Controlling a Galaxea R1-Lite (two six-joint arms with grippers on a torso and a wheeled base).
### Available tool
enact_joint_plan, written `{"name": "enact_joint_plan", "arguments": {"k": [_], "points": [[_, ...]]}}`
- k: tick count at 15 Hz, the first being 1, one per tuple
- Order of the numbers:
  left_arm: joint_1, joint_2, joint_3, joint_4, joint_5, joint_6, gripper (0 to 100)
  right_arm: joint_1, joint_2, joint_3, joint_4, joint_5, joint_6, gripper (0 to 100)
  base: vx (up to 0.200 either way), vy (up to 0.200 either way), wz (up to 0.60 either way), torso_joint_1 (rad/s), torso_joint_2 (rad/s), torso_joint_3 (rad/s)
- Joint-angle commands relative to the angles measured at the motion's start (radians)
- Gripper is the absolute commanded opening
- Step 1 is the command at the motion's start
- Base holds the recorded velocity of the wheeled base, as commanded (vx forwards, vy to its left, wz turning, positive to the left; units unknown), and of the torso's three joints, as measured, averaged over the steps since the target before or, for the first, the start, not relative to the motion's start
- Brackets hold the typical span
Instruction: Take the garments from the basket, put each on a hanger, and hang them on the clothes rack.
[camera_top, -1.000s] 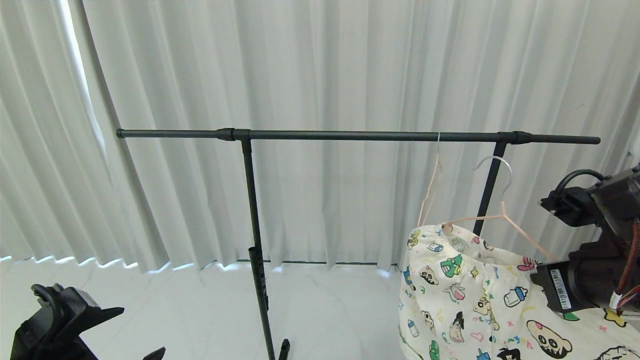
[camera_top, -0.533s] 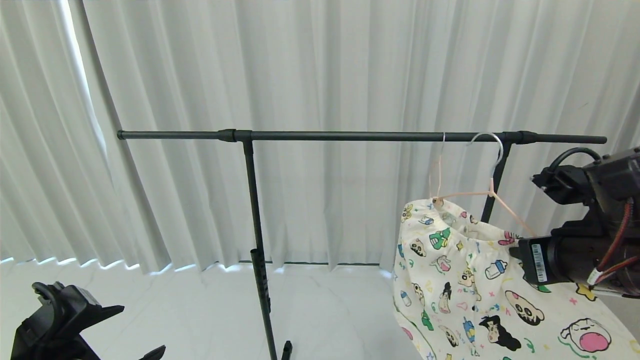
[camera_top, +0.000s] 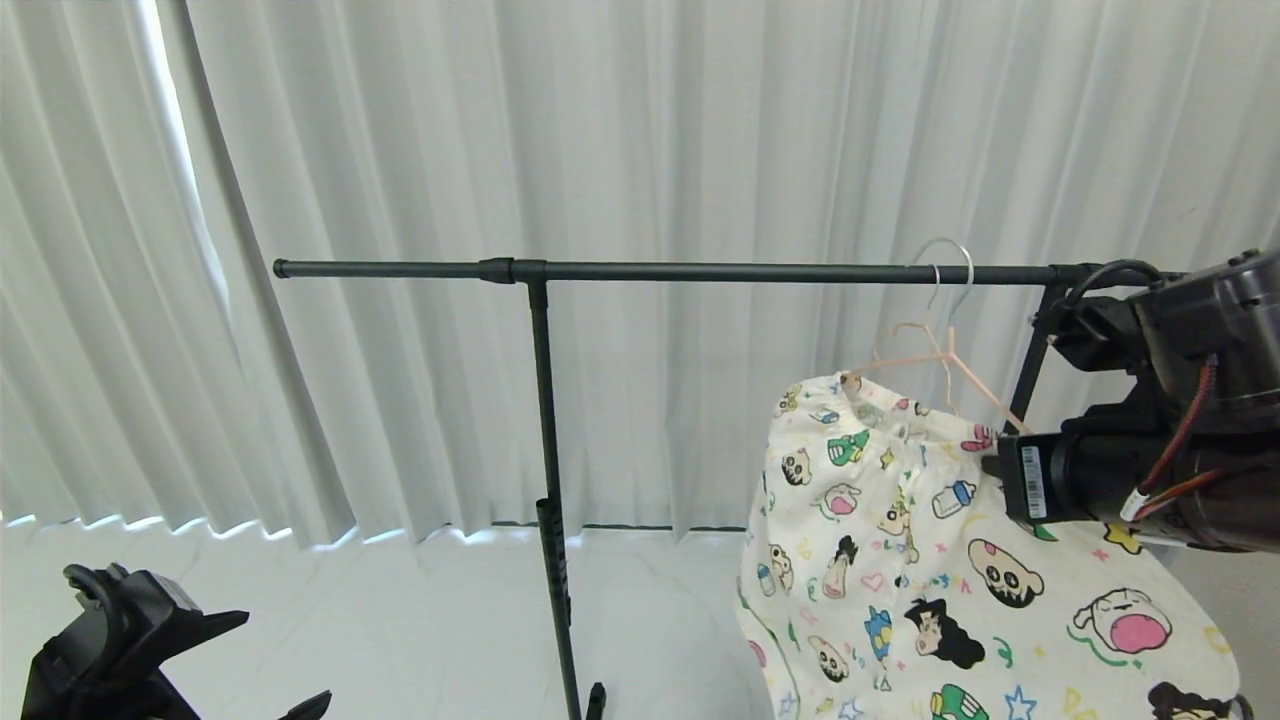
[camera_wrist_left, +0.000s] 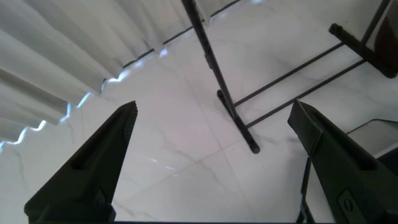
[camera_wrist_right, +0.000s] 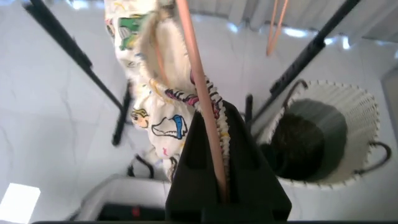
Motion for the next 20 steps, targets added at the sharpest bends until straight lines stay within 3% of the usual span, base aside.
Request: {"name": "enact_joint_plan", "arguments": {"k": [1, 5, 18, 20], "points": [[0.001, -0.002, 0.0, 0.0, 0.0, 0.0, 100, -0.002, 0.039, -0.028, -0.028, 0.001, 0.0, 0, 0.0, 0.0, 0.0, 0.0, 0.0, 0.0], [-0.004, -0.02, 0.0, 0.0, 0.0, 0.003, 100, -0.005, 0.113, -0.095, -0.125, -0.002, -0.001, 0, 0.0, 0.0, 0.0, 0.0, 0.0, 0.0], [-0.075, -0.08, 0.033, 0.0, 0.003, 0.002, 100, -0.038, 0.22, -0.117, -0.127, -0.016, -0.01, 0, 0.2, 0.0, 0.0, 0.004, 0.0, 0.002], [-0.079, -0.08, 0.033, 0.0, 0.003, 0.009, 100, -0.038, 0.238, -0.103, -0.125, -0.016, -0.01, 0, 0.0, 0.0, 0.0, 0.0, 0.0, 0.0]]}}
